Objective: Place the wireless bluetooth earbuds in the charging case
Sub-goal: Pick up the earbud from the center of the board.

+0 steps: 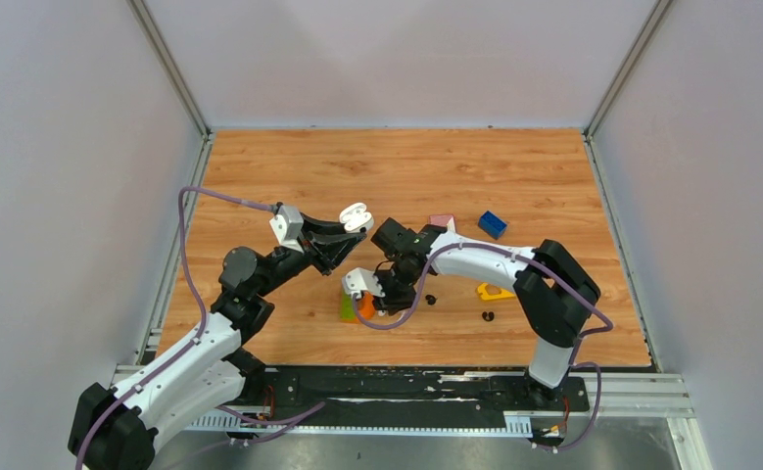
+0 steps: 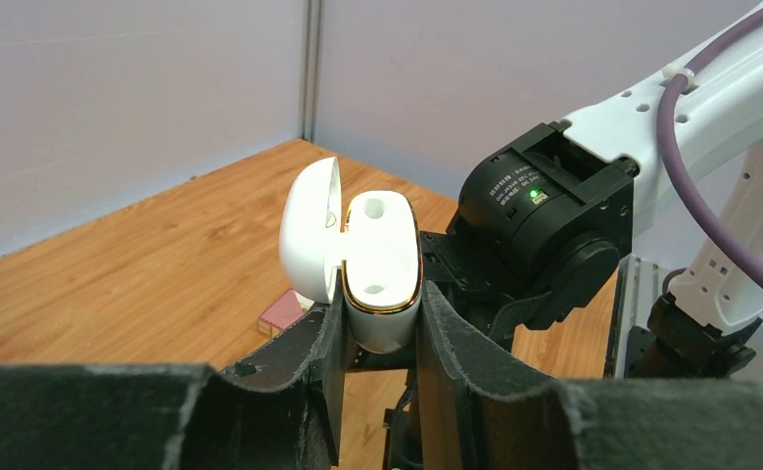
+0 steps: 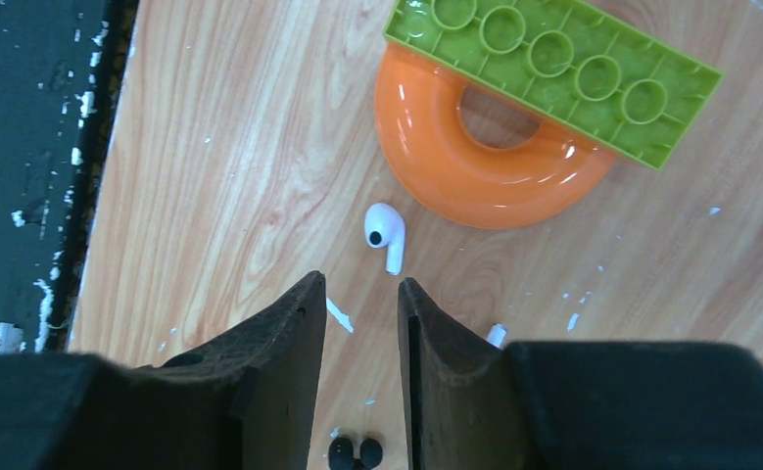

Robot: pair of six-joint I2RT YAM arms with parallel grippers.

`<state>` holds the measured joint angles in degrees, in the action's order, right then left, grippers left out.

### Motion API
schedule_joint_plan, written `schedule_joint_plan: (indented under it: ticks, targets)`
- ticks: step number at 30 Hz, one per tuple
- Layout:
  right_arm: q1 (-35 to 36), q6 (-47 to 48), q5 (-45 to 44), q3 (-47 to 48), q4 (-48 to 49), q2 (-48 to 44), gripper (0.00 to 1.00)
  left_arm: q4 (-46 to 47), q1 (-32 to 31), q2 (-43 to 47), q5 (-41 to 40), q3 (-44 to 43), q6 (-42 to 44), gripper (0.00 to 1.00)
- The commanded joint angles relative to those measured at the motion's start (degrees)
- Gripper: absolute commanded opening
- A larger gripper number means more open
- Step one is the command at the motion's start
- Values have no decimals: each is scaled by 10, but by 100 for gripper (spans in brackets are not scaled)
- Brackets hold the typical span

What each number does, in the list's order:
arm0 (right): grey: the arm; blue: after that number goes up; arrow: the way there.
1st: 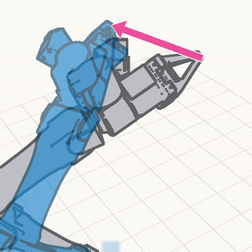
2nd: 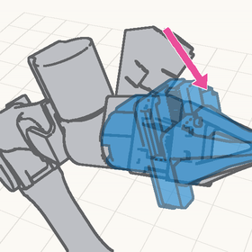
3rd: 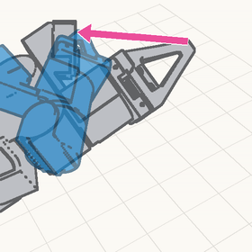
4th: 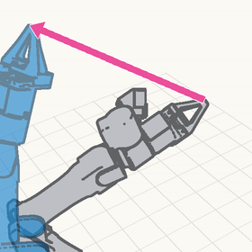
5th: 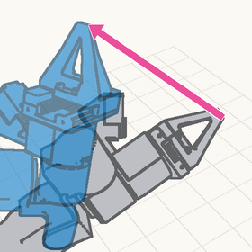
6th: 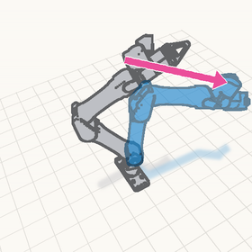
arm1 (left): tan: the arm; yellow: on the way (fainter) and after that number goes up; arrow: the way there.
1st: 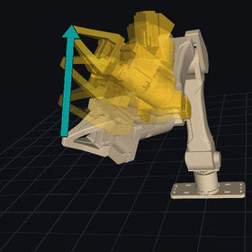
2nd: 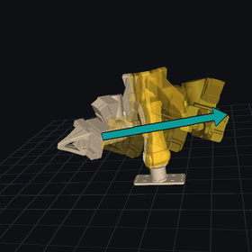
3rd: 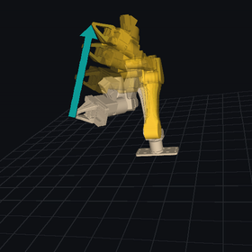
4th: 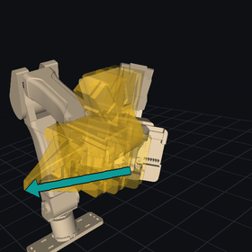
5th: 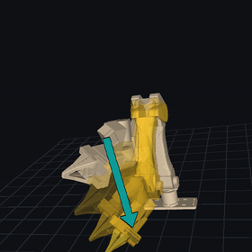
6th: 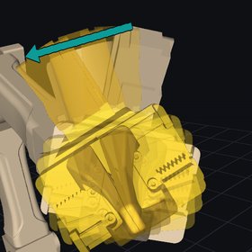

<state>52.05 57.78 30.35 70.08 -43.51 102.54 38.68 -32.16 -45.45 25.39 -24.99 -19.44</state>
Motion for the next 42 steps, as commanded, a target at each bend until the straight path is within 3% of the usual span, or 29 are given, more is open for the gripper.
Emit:
schedule_joint_plan:
  ticks: [1, 12, 26, 42]
  targets:
    - [4, 29, -14, 4, 33, 0, 35, 23, 3, 3, -3, 0, -1, 0]
    - [50, 72, -71, 14, 24, 28, 40, 20, 3, 1, -4, 0, 3, 0]
    - [66, 59, -93, 30, 27, 54, 38, 22, 3, -2, -1, 0, 2, 0]
    - [71, 45, -99, 46, 6, 73, 23, 21, 3, -4, -1, -1, 3, 0]
